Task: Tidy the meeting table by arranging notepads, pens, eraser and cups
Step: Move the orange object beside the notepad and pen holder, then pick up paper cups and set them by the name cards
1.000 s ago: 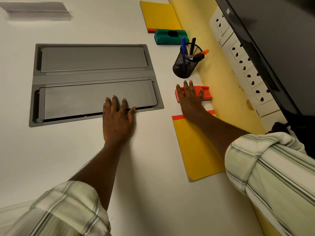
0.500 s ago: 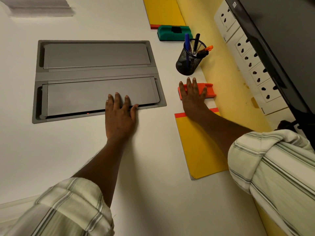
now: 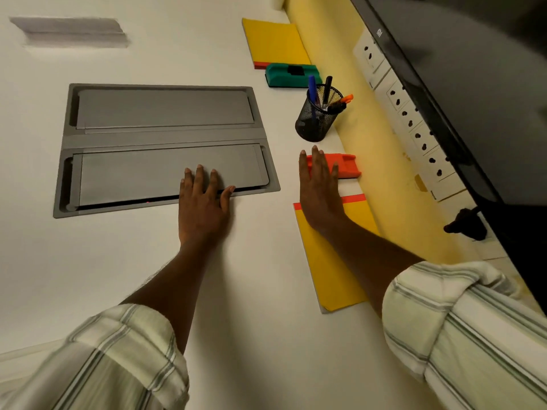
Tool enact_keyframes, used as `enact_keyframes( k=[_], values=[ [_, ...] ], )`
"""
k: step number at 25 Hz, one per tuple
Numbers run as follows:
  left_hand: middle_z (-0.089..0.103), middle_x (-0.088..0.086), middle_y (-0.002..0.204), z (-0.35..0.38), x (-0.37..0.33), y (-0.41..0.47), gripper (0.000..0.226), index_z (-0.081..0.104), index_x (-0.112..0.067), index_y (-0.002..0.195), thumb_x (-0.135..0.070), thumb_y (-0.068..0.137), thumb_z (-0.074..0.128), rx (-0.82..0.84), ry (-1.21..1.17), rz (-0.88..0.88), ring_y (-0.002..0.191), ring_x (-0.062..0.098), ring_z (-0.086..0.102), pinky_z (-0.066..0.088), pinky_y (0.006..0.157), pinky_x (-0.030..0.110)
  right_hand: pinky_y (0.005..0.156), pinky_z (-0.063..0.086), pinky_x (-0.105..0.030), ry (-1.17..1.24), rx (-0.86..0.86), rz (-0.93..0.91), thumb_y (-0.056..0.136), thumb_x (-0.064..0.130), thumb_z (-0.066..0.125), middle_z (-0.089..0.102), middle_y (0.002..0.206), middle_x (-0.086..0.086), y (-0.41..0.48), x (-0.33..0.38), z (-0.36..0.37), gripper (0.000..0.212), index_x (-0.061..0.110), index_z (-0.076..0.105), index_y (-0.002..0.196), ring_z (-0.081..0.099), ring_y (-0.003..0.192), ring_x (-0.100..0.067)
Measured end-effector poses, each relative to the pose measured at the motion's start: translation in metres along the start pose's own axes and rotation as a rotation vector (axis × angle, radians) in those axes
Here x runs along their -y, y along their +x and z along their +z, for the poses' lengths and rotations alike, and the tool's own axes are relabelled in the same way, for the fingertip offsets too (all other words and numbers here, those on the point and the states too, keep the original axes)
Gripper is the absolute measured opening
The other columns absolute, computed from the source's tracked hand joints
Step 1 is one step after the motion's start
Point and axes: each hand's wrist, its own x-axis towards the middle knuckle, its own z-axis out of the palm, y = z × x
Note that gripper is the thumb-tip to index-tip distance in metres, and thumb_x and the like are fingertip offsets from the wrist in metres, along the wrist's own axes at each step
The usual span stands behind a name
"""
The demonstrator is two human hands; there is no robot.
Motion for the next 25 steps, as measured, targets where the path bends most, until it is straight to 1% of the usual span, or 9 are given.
enact_keyframes(
  k=[3, 6, 9, 12, 14, 18, 21, 24, 25],
  values=[
    [0.026, 0.014, 0.155, -0.006, -0.004, -0.006, 0.06, 0.032, -0.01, 0.146, -0.047, 0.099, 0.028, 0.082, 0.07, 0.093, 0.146, 0.033, 0.012, 0.009, 0.12, 0.041, 0.118, 0.005, -0.048, 0.103, -0.003, 0.025, 0.094, 0.019, 0.052, 0.002, 0.16, -0.019, -0.039, 0.018, -0.008, 0.081, 0.005, -0.002, 0.152, 0.003, 0.148, -0.034],
    [0.016, 0.011, 0.158, -0.021, -0.022, -0.032, 0.062, 0.018, -0.009, 0.149, -0.045, 0.1, 0.024, 0.195, 0.151, 0.196, 0.147, 0.028, 0.003, 0.0, 0.12, 0.036, 0.118, -0.001, -0.046, 0.193, 0.07, -0.006, 0.093, 0.013, 0.051, -0.005, 0.16, -0.015, -0.083, 0.034, -0.021, 0.081, 0.006, -0.004, 0.152, -0.004, 0.148, -0.03],
    [0.016, 0.009, 0.158, -0.044, -0.051, -0.072, 0.063, 0.017, -0.011, 0.15, -0.049, 0.099, 0.018, 0.194, 0.11, 0.238, 0.148, 0.025, 0.002, 0.002, 0.121, 0.035, 0.117, -0.005, -0.046, 0.263, 0.134, -0.034, 0.091, 0.015, 0.054, -0.007, 0.161, -0.013, -0.122, 0.042, -0.034, 0.085, 0.007, -0.004, 0.152, -0.007, 0.148, -0.028],
    [0.012, 0.007, 0.159, -0.071, -0.075, -0.117, 0.067, 0.014, -0.012, 0.15, -0.052, 0.096, 0.009, 0.211, 0.101, 0.199, 0.148, 0.023, -0.004, 0.0, 0.121, 0.035, 0.117, -0.006, -0.046, 0.347, 0.133, -0.034, 0.097, 0.02, 0.045, -0.004, 0.161, -0.012, -0.156, 0.046, -0.057, 0.072, 0.009, 0.0, 0.153, -0.007, 0.148, -0.028],
    [0.01, 0.007, 0.159, -0.088, -0.086, -0.145, 0.066, 0.013, -0.012, 0.15, -0.051, 0.098, 0.01, 0.204, 0.104, 0.143, 0.148, 0.023, -0.006, -0.002, 0.12, 0.035, 0.117, -0.004, -0.046, 0.375, 0.133, -0.046, 0.099, 0.024, 0.041, -0.002, 0.161, -0.012, -0.181, 0.046, -0.071, 0.067, 0.01, 0.002, 0.153, -0.006, 0.148, -0.028],
    [0.014, 0.01, 0.159, -0.113, -0.106, -0.211, 0.059, 0.017, -0.009, 0.149, -0.043, 0.101, 0.014, 0.188, 0.065, 0.055, 0.148, 0.026, -0.004, -0.005, 0.118, 0.034, 0.119, 0.004, -0.044, 0.417, 0.165, -0.044, 0.099, 0.026, 0.042, 0.002, 0.161, -0.011, -0.228, 0.046, -0.092, 0.067, 0.01, 0.006, 0.153, -0.002, 0.149, -0.027],
    [0.017, 0.013, 0.157, -0.126, -0.123, -0.259, 0.054, 0.02, -0.006, 0.148, -0.035, 0.103, 0.018, 0.144, 0.03, -0.015, 0.147, 0.029, -0.001, -0.01, 0.116, 0.034, 0.12, 0.005, -0.044, 0.407, 0.191, -0.1, 0.099, 0.025, 0.041, 0.002, 0.161, -0.012, -0.262, 0.04, -0.101, 0.067, 0.009, 0.004, 0.152, -0.002, 0.149, -0.027],
    [0.018, 0.018, 0.156, -0.131, -0.137, -0.307, 0.045, 0.032, -0.01, 0.145, -0.024, 0.102, 0.026, 0.162, 0.151, 0.026, 0.146, 0.036, 0.003, -0.005, 0.12, 0.045, 0.12, 0.004, -0.045, 0.385, 0.252, -0.162, 0.102, 0.027, 0.037, 0.0, 0.161, -0.013, -0.3, 0.031, -0.096, 0.065, 0.01, 0.001, 0.152, -0.003, 0.149, -0.027],
    [0.016, 0.017, 0.157, -0.128, -0.14, -0.316, 0.044, 0.033, -0.011, 0.144, -0.021, 0.101, 0.028, 0.196, 0.178, 0.065, 0.146, 0.036, 0.002, -0.003, 0.12, 0.048, 0.12, 0.005, -0.045, 0.36, 0.279, -0.169, 0.102, 0.028, 0.035, 0.0, 0.161, -0.013, -0.307, 0.028, -0.091, 0.064, 0.01, 0.0, 0.152, -0.003, 0.149, -0.027]
  ],
)
